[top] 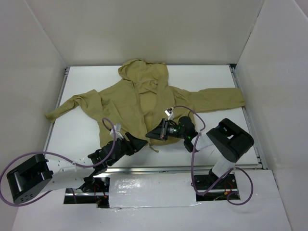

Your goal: Zip up the jacket

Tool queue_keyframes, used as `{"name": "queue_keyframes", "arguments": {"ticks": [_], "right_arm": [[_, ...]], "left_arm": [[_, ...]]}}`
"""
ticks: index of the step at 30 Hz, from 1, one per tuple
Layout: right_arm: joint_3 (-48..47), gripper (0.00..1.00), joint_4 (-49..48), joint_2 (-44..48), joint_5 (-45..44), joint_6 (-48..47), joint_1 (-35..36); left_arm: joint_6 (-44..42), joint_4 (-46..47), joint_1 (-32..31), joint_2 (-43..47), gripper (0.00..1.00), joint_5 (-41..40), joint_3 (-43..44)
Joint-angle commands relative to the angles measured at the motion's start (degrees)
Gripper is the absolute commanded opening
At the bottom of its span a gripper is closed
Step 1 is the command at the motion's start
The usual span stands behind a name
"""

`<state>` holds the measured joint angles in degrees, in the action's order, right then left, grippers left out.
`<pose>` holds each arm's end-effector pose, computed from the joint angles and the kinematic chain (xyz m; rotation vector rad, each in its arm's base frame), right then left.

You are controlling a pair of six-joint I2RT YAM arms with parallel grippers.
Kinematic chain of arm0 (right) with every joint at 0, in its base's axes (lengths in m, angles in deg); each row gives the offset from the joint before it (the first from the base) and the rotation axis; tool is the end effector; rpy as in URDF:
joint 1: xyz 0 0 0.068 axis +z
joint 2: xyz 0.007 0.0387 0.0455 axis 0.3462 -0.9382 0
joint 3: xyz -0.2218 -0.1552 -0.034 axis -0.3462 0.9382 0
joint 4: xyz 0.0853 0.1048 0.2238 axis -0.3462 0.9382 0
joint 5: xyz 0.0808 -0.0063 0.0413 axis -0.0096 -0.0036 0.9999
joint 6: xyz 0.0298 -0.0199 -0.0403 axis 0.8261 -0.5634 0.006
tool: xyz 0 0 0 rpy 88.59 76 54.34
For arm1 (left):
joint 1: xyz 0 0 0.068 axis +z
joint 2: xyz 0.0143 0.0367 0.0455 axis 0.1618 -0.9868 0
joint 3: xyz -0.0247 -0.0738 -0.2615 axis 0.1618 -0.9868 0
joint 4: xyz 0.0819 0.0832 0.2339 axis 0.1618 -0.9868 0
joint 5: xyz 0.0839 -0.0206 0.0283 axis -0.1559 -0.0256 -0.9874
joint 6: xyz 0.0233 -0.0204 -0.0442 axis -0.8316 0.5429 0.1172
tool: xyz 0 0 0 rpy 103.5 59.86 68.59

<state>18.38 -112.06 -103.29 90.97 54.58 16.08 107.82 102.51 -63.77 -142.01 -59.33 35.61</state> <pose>0.2113 0.1817 0.1436 0.0070 2.1088 1.7794 0.1195 -0.1491 0.1612 -0.5407 1.9141 -1.2702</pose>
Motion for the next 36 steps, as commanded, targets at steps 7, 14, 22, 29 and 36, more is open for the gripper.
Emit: {"name": "queue_keyframes", "arguments": {"ticks": [7, 14, 22, 29, 36], "right_arm": [[0.33, 0.00, -11.78, -1.39, 2.51, 0.98, -0.39], [-0.37, 0.00, -14.53, -3.24, 5.15, 3.54, -0.39], [-0.81, 0.00, -13.11, -3.24, 6.55, 4.06, -0.39], [-2.48, 0.00, -11.36, -2.98, 7.61, 4.59, -0.21], [-2.83, 0.00, -9.43, -1.75, 7.78, 4.24, -0.21]], "left_arm": [[-3.59, 9.54, -0.12, -3.27, 0.65, 2.20, -1.04], [-8.08, 19.13, -0.21, -2.48, 0.66, 4.31, -3.85], [-11.34, 20.54, -0.04, 1.12, 0.67, 3.26, -6.14], [-12.92, 23.27, 0.49, 0.77, 0.65, 4.93, -6.85], [-12.22, 28.35, 1.19, -4.49, 0.57, 6.77, -7.11]]}}
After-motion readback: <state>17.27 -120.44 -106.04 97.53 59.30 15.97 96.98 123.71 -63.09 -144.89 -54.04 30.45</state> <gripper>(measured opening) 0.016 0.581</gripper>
